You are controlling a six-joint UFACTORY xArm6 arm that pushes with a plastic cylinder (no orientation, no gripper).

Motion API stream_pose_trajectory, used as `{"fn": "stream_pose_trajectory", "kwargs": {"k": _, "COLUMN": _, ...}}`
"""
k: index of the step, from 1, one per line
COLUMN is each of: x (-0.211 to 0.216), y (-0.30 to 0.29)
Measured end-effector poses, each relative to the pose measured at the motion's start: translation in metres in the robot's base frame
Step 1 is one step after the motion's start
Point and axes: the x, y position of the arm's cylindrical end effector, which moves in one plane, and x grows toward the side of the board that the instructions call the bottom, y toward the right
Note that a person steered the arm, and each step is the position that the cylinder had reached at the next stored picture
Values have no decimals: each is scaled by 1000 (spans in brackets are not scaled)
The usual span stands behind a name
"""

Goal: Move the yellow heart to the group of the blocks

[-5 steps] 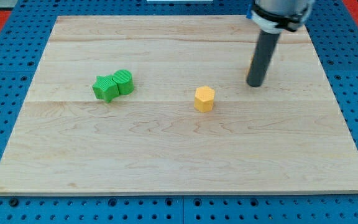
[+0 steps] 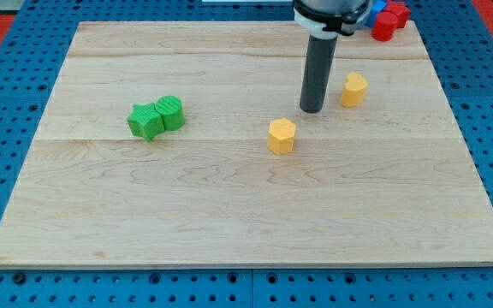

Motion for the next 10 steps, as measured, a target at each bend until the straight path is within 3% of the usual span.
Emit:
{"fn": "stream_pose_trajectory", "kwargs": {"k": 1, "x": -23, "y": 31}}
{"fn": "stream_pose_trajectory", "kwargs": {"k": 4, "x": 6, "y": 64}}
{"fn": "stream_pose_trajectory", "kwargs": {"k": 6, "x": -28, "y": 110}}
{"fn": "stream_pose_trajectory", "kwargs": {"k": 8, "x": -43, "y": 109}}
{"fn": "stream_pose_trajectory", "kwargs": {"k": 10, "x": -57, "y": 65}}
